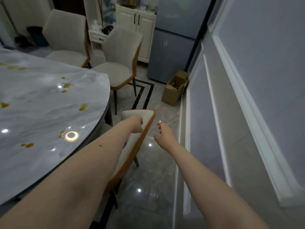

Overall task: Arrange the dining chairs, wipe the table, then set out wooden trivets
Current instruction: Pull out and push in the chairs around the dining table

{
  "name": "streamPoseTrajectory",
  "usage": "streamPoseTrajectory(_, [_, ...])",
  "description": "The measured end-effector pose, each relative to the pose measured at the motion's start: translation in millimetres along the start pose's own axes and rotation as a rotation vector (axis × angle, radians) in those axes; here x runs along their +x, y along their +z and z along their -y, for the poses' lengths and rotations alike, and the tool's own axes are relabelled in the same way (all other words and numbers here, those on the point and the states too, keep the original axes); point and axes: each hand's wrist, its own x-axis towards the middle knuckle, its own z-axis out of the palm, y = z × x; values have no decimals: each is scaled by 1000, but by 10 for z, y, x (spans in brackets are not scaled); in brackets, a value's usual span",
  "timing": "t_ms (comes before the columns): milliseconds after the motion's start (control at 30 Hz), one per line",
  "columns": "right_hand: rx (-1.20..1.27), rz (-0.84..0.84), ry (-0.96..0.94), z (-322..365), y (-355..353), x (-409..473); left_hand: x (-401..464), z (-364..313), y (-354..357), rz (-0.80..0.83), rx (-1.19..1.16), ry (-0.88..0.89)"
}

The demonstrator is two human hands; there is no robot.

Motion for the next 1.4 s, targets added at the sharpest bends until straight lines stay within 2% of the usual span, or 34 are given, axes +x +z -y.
streamPoseTrajectory(200, [-107, -19, -8, -344, -513, 318, 405, -550, -18, -84, 96, 3])
streamPoseTrajectory(467, [-175, -57, -5, -763, -1026, 1044, 1273, -1067, -137, -171, 75, 56])
streamPoseTrajectory(800, [-297, -46, -41, -983, -1529, 2716, 2922, -1342, -685, -123, -78, 35])
streamPoseTrajectory(1000, [-319, -49, -46, -1009, -1761, 3673, 3731, -1413, -1050, -148, -138, 6])
streamPoseTrajectory(1233, [-330, -3, -117, -1029, -1853, 4845, 4660, -1355, -1315, -139, -182, -61])
streamPoseTrajectory(1400, [-296, 37, -210, -999, -2014, 5991, 5576, -1448, -1692, -160, -229, -129])
